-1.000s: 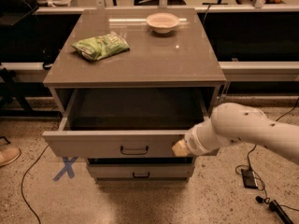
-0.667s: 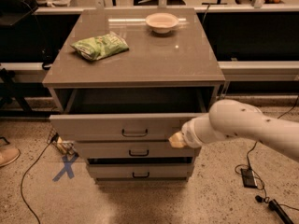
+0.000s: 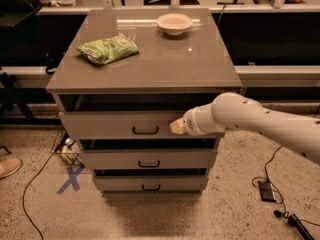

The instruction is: Close top drawer

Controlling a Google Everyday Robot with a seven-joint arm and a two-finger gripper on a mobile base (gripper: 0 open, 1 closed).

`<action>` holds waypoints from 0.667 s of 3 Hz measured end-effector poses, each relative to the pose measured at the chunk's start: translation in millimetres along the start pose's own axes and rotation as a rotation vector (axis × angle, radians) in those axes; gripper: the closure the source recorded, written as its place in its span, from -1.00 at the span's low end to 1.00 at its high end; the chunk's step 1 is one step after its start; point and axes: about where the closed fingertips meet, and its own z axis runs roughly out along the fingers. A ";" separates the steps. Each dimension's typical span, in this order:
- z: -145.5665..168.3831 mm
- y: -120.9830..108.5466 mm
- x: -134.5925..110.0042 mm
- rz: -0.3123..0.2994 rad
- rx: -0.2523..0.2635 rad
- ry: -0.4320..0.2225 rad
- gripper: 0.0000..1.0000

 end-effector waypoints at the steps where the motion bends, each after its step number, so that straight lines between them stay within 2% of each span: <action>1: -3.3 -1.5 0.7 0.005 0.002 -0.009 1.00; 2: -31.5 -13.9 6.3 0.042 0.015 -0.085 1.00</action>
Offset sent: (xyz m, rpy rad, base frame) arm -0.0269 -0.0776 0.0403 0.1406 -0.1277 -0.1493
